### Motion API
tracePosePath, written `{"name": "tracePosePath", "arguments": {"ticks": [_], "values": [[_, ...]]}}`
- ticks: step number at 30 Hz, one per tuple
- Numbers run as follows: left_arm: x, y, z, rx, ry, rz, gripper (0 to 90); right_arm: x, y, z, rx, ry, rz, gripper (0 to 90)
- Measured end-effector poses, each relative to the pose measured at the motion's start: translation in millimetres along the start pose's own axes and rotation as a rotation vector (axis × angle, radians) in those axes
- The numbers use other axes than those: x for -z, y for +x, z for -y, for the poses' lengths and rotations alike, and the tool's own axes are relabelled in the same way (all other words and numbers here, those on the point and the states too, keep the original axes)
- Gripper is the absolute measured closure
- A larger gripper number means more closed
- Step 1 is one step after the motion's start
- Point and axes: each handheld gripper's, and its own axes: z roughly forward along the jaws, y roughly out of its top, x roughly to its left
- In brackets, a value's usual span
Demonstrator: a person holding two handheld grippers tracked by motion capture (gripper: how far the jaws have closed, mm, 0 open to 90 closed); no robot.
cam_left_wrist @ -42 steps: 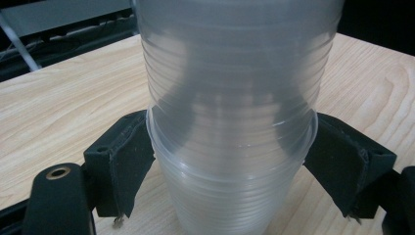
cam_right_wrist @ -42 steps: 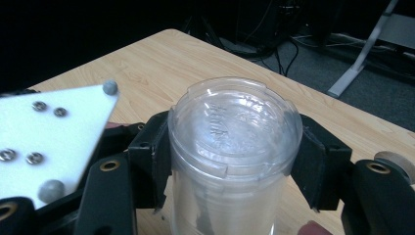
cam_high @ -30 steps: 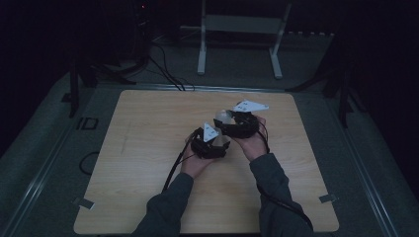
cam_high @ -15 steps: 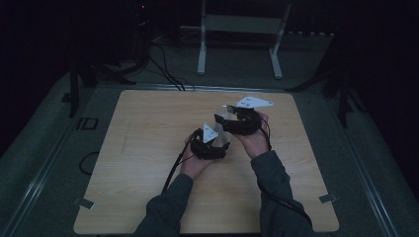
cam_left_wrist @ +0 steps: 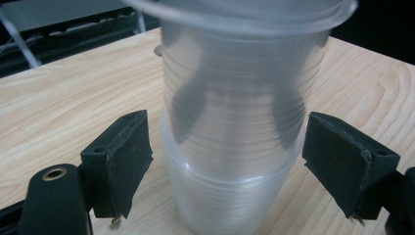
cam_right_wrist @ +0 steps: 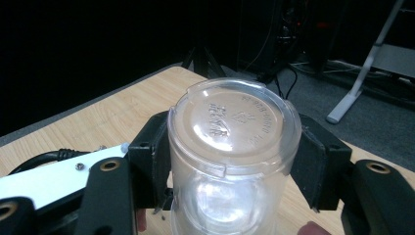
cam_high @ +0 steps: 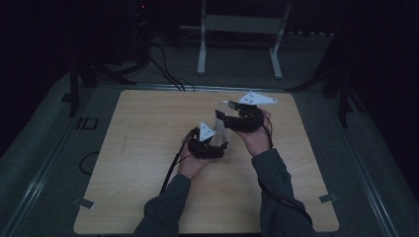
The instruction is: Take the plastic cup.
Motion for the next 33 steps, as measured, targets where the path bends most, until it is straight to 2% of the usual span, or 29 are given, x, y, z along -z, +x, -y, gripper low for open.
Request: {"name": "tracePosePath", "arguments": {"ticks": [6, 10, 22, 33], "values": [[5.8, 1.3, -1.1, 0.018, -0.005, 0.000, 20.0, 4.9, 0.4, -4.2, 0.006, -0.016, 0.006, 38.6], [11.0, 0.4, -2.4, 0.006, -0.007, -0.001, 20.9, 7.8, 0.4, -7.1, 0.009, -0.023, 0.007, 38.6], [21.4, 2.3, -4.1, 0.006, -0.021, -0.005, 22.3, 19.0, 1.7, -20.4, 0.023, -0.059, 0.016, 38.6], [31.7, 3.2, -4.6, 0.011, -0.033, 0.008, 23.3, 33.6, -3.2, -23.0, 0.032, -0.071, 0.037, 38.6]]}}
